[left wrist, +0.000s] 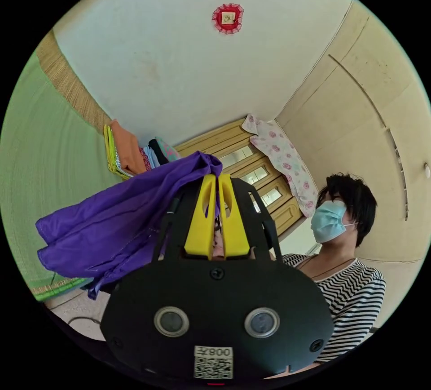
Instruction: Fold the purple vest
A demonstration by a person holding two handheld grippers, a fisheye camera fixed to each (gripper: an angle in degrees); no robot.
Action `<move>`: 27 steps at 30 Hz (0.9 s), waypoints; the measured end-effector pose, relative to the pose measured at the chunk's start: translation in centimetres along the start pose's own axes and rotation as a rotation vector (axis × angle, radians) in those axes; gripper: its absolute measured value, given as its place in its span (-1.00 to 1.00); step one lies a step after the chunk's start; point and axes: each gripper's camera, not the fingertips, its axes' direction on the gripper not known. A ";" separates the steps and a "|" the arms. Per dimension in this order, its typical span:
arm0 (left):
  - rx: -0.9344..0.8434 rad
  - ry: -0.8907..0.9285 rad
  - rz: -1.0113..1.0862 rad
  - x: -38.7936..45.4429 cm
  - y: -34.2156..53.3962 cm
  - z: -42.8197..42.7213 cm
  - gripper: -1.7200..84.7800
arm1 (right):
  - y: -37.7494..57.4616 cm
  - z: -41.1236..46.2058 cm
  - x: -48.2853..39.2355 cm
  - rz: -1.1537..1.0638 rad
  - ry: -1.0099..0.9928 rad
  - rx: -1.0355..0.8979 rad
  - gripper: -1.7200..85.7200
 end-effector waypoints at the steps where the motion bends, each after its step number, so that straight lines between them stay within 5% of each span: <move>1: -0.017 -0.002 0.005 -0.9 -2.2 2.2 -0.95 | -0.9 -0.2 0.4 0.000 0.006 0.008 -0.91; 12: -0.055 0.004 0.346 -1.9 -26.6 25.9 -0.95 | -33.8 -5.4 -3.6 -0.313 0.137 0.165 -0.92; 17: -0.116 -0.010 0.433 -4.8 -30.5 36.0 -0.95 | -40.0 -9.2 -4.3 -0.363 0.295 0.200 -0.91; 27: -0.367 -0.122 -0.213 -30.7 -22.7 51.5 -0.94 | -34.1 -17.2 20.0 0.238 0.714 0.121 -0.90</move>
